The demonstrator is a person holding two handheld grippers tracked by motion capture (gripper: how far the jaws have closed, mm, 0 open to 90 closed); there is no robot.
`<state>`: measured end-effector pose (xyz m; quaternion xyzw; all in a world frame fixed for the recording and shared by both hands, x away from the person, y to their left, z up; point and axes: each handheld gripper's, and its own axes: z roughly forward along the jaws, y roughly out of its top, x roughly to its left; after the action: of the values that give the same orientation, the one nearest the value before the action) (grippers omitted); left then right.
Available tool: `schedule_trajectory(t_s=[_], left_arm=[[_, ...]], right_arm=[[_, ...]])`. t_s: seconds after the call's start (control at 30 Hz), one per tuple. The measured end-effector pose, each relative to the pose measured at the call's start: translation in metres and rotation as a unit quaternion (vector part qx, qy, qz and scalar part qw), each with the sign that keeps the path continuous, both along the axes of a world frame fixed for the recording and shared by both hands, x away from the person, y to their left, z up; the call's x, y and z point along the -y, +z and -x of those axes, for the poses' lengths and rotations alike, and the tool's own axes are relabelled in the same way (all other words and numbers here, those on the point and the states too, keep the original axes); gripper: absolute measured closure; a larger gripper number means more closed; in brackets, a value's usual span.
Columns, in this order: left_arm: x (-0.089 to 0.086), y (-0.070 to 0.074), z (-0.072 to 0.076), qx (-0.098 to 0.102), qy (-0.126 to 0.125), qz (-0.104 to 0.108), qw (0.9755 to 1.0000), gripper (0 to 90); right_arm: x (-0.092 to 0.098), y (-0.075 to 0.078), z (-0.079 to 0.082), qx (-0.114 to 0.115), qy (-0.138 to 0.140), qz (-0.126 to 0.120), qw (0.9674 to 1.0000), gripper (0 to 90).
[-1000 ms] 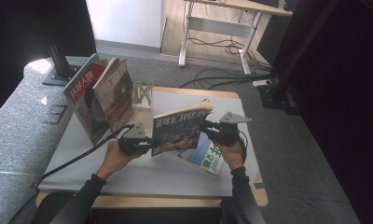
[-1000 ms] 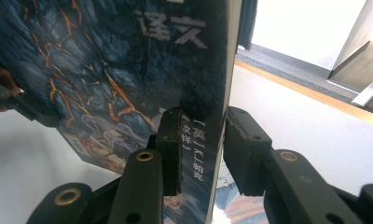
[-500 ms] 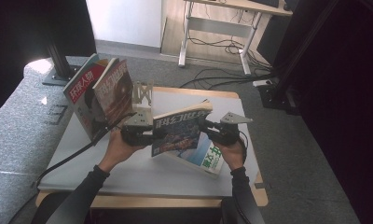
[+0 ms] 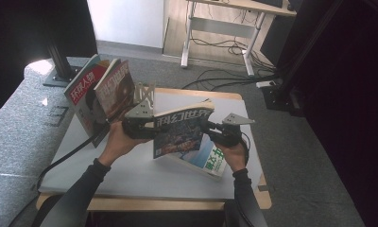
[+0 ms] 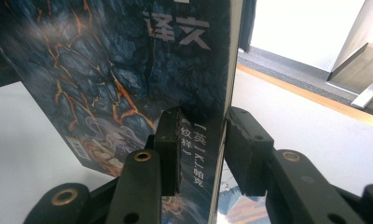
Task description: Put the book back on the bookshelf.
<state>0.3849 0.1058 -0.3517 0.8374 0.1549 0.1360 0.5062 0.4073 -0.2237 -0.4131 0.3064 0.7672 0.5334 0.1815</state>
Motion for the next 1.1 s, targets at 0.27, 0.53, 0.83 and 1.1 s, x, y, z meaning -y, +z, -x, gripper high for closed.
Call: schedule_trajectory(t_s=[0.27, 0.53, 0.83, 1.1], left_arm=[[0.008, 0.014, -0.003, -0.008, 0.012, -0.006, 0.9999, 68.3], [0.010, 0.018, -0.004, -0.006, 0.022, -0.016, 0.9996, 81.7], [0.009, 0.020, -0.007, -0.014, 0.020, -0.026, 0.9994, 81.7], [0.009, 0.024, -0.012, -0.022, 0.018, -0.046, 0.9986, 81.6]], right_arm=[[0.000, 0.000, -0.001, 0.001, -0.001, -0.001, 1.0000, 64.8], [0.001, -0.003, -0.001, 0.000, -0.006, 0.009, 0.9999, 61.9], [0.017, -0.021, 0.001, -0.029, -0.041, 0.021, 0.9985, 43.9], [0.031, -0.052, -0.002, -0.066, -0.085, 0.076, 0.9914, 24.5]])
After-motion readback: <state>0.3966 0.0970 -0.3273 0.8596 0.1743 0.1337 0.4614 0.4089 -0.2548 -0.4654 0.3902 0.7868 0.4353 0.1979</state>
